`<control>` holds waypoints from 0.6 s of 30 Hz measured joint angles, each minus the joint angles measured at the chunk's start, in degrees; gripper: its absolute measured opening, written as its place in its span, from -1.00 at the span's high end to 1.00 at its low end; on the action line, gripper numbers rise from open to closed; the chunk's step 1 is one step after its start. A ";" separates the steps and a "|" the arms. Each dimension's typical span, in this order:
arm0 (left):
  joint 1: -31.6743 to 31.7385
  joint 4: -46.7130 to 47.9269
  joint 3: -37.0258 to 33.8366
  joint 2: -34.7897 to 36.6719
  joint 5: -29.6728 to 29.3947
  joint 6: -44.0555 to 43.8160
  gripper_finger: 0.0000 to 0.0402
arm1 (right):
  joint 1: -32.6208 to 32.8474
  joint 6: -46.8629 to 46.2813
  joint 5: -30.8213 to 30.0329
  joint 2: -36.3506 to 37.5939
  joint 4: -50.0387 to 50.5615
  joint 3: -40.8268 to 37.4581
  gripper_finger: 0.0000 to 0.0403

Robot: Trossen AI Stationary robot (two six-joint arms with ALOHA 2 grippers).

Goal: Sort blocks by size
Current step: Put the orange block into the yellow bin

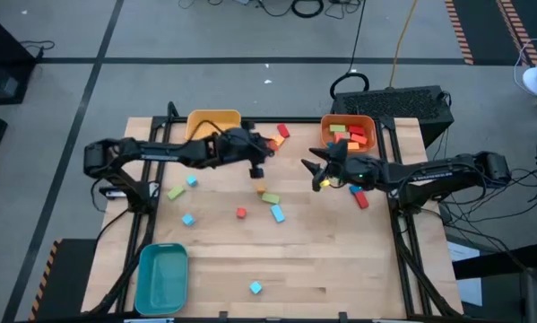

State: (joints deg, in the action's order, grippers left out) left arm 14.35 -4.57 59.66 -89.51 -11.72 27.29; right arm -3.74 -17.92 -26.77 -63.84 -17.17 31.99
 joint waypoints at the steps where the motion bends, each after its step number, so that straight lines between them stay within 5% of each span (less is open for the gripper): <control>1: 0.89 2.44 -0.06 1.07 -0.27 -0.68 0.29 | -0.15 -0.70 0.09 -0.07 2.25 0.00 -0.10; 6: 4.40 9.94 -0.06 7.10 -0.02 -2.98 0.29 | -0.42 -0.63 0.16 -2.59 5.83 0.00 -0.10; 14: 10.70 19.81 -0.04 12.30 0.66 -4.58 0.29 | -1.10 2.55 5.57 -12.56 -1.64 -0.01 -0.10; 18: 14.74 25.61 -0.11 11.61 1.51 -7.06 0.29 | -2.78 4.40 14.63 -18.80 -8.48 -0.01 -0.10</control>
State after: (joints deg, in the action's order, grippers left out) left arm 29.09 21.04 59.55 -77.91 -10.21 20.23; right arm -6.52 -13.52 -12.15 -82.64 -25.66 31.97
